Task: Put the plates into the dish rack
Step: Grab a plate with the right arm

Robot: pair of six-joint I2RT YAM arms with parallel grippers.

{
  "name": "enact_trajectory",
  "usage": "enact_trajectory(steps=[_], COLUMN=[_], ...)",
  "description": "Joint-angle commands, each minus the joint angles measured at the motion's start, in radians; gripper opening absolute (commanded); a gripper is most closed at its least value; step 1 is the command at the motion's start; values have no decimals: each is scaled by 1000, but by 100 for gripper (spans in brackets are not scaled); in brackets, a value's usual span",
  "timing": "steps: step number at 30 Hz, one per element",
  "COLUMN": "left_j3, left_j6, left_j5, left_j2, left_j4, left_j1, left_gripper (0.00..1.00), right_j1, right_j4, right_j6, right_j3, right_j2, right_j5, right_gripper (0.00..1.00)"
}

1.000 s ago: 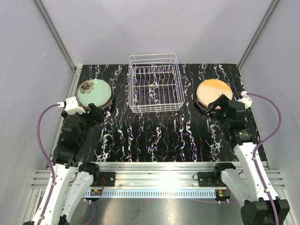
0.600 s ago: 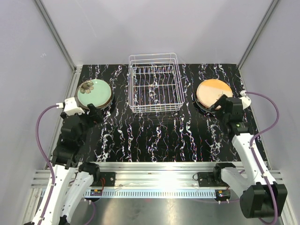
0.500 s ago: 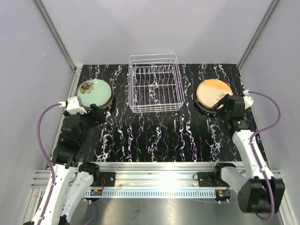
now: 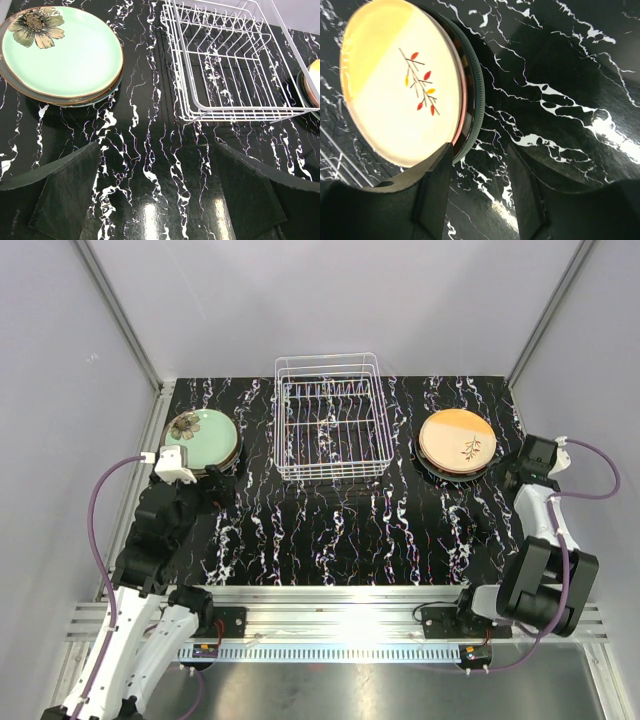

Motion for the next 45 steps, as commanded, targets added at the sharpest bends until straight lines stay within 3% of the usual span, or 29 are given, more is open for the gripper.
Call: enact_trajectory(steps=[1, 5, 18, 29, 33, 37, 41, 45], left_j3=[18, 18, 27, 32, 32, 32, 32, 33], left_j6=[21, 23, 26, 23, 23, 23, 24, 21], left_j5=[25, 25, 25, 31, 30, 30, 27, 23], left_j2=[7, 11, 27, 56, 56, 57, 57, 56], left_j4=[32, 31, 19, 11, 9, 9, 9, 9], left_j1=[-15, -31, -65, -81, -82, -81, -82, -84], left_gripper=[99, 99, 99, 99, 99, 99, 99, 99], right_j1=[3, 3, 3, 4, 4, 4, 4, 4], right_j4=[94, 39, 105, 143, 151, 142, 139, 124], right_j6=[0, -46, -47, -53, -54, -56, -57, -57], right_j3=[51, 160, 233, 247, 250, 266, 266, 260], right_j2=[77, 182, 350, 403, 421, 449, 460, 441], right_j5=[-13, 30, -41, -41, -50, -51, -54, -51], right_gripper=[54, 53, 45, 35, 40, 38, 28, 25])
